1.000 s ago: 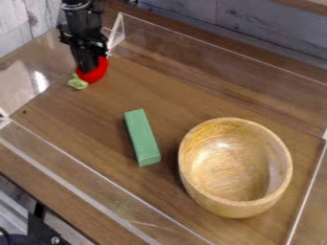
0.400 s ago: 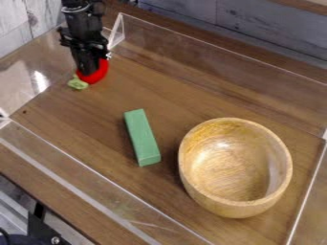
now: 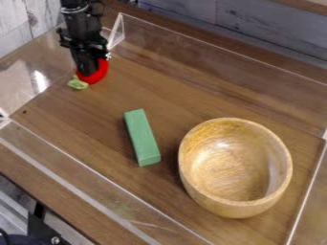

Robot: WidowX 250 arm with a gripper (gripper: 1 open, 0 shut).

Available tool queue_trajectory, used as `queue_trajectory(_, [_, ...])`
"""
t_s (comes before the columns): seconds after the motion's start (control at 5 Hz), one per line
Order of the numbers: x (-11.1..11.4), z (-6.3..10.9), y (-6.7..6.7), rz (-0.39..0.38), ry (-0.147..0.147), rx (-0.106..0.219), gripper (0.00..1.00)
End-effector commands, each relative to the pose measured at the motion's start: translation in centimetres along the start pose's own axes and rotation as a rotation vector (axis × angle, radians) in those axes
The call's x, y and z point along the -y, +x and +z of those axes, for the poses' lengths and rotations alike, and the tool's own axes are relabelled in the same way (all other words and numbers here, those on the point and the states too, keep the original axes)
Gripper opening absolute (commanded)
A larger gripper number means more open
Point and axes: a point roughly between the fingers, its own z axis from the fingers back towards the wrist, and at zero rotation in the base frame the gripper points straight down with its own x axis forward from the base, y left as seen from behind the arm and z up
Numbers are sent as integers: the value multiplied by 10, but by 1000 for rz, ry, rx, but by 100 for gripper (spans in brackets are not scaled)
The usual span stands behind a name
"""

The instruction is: Move the red object to the left side of the table

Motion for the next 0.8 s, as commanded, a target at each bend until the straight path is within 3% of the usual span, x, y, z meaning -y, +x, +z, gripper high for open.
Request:
queue_trajectory(0.0, [-7, -19, -20, 56, -44, -69, 0])
queue_trajectory(0.6, [-6, -24, -34, 94, -91, -143, 0])
